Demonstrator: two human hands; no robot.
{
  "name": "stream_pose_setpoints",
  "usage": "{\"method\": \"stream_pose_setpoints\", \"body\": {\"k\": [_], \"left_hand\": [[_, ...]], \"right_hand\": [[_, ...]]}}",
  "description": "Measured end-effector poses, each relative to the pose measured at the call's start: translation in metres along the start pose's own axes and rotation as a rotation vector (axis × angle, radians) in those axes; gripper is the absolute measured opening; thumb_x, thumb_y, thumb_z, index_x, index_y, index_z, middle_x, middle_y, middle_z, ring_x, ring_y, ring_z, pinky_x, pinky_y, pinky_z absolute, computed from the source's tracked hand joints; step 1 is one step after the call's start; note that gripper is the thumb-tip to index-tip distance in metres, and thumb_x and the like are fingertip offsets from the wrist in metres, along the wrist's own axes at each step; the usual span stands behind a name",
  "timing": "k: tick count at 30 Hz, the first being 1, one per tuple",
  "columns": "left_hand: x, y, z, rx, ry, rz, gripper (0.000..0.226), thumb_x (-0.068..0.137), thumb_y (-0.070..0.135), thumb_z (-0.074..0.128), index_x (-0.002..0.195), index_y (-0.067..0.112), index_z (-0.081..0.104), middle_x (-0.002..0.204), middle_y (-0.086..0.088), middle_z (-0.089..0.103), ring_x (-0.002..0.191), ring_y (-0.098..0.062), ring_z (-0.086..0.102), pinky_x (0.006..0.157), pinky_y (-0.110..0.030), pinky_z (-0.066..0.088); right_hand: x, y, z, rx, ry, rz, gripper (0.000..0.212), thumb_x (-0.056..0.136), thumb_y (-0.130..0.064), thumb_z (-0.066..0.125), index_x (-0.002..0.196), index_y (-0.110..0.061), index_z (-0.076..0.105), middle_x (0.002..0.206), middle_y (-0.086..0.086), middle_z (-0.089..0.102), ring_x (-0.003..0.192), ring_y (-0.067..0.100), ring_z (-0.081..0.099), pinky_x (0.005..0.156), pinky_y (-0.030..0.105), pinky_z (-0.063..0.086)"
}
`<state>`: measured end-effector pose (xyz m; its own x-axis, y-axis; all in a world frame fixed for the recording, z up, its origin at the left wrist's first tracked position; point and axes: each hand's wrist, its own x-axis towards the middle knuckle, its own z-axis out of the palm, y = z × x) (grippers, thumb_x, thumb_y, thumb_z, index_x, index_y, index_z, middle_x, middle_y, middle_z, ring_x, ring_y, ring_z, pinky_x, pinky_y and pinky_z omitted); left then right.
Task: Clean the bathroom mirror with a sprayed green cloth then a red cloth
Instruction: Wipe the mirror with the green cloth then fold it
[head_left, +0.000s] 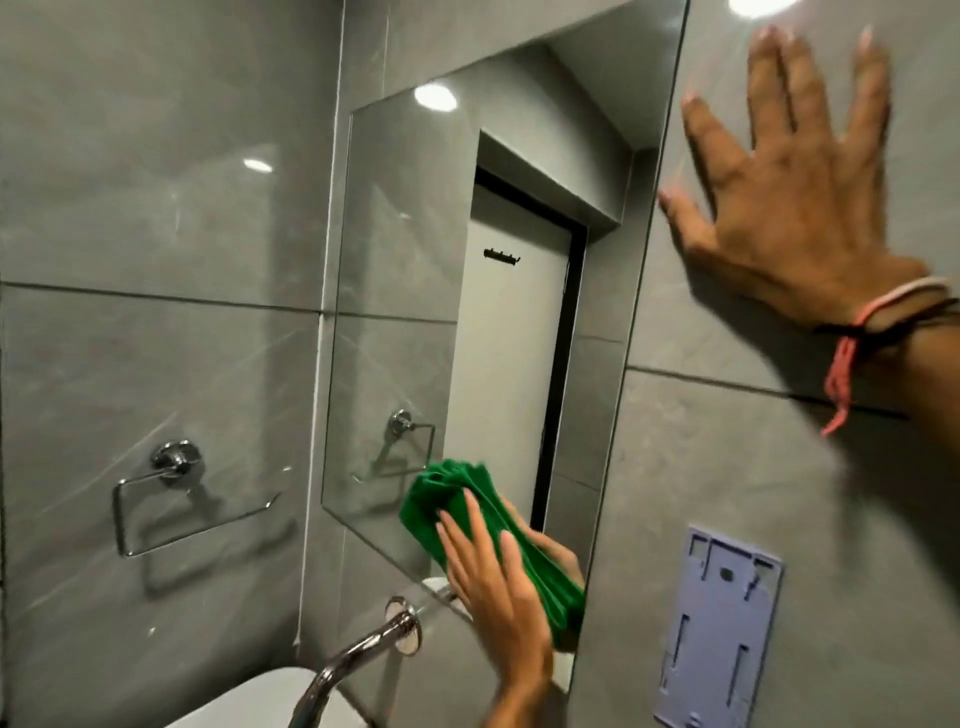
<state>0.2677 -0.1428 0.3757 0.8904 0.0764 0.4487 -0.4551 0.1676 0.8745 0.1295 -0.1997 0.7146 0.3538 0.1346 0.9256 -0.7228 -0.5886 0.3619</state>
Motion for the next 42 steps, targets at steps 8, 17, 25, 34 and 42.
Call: {"method": "stream_pose_setpoints", "body": {"k": [8, 17, 25, 34, 42], "left_hand": [[0.068, 0.195, 0.060, 0.074, -0.169, 0.873, 0.058, 0.101, 0.036, 0.036, 0.158, 0.037, 0.022, 0.171, -0.002, 0.012, 0.160, -0.017, 0.008, 0.129, -0.035, 0.006], [0.262, 0.191, 0.034, 0.118, -0.075, 0.618, 0.061, 0.100, 0.048, 0.028, 0.160, 0.036, 0.018, 0.173, -0.006, 0.007, 0.159, -0.025, 0.008, 0.127, -0.060, 0.009], [0.094, 0.010, -0.015, 0.074, -0.071, 0.051, 0.069, 0.092, 0.047, 0.033, 0.156, 0.037, 0.008, 0.172, -0.006, 0.011, 0.160, -0.023, 0.007, 0.129, -0.048, 0.007], [0.159, 0.246, 0.055, -0.063, -0.070, 0.373, 0.057, 0.106, 0.034, 0.035, 0.160, 0.033, 0.018, 0.173, -0.006, 0.011, 0.160, -0.019, 0.006, 0.128, -0.054, 0.006], [0.163, 0.360, 0.087, 0.009, -0.247, 1.245, 0.084, 0.089, 0.021, 0.053, 0.161, 0.006, 0.012, 0.171, -0.011, 0.018, 0.159, -0.021, 0.017, 0.124, -0.053, 0.027]], "right_hand": [[-0.023, 0.031, -0.017, -0.032, 0.029, -0.009, 0.079, 0.093, -0.063, 0.040, 0.158, -0.019, 0.045, 0.170, 0.025, 0.031, 0.158, 0.039, 0.031, 0.127, 0.065, 0.014], [-0.024, 0.029, -0.011, -0.114, 0.037, 0.012, 0.078, 0.097, -0.065, 0.032, 0.163, -0.022, 0.034, 0.173, 0.024, 0.021, 0.160, 0.041, 0.024, 0.126, 0.070, 0.014], [-0.025, 0.023, -0.013, -0.089, -0.006, 0.040, 0.076, 0.099, -0.064, 0.034, 0.163, -0.023, 0.031, 0.173, 0.024, 0.020, 0.161, 0.041, 0.022, 0.126, 0.071, 0.014], [-0.025, 0.023, -0.022, 0.002, 0.005, 0.077, 0.071, 0.102, -0.061, 0.037, 0.162, -0.021, 0.038, 0.172, 0.021, 0.027, 0.160, 0.035, 0.028, 0.131, 0.059, 0.016], [0.017, 0.045, -0.062, 1.032, 0.282, 0.598, 0.051, 0.091, -0.047, 0.062, 0.137, -0.024, 0.059, 0.136, 0.001, 0.067, 0.116, 0.014, 0.068, 0.103, 0.028, 0.057]]}}
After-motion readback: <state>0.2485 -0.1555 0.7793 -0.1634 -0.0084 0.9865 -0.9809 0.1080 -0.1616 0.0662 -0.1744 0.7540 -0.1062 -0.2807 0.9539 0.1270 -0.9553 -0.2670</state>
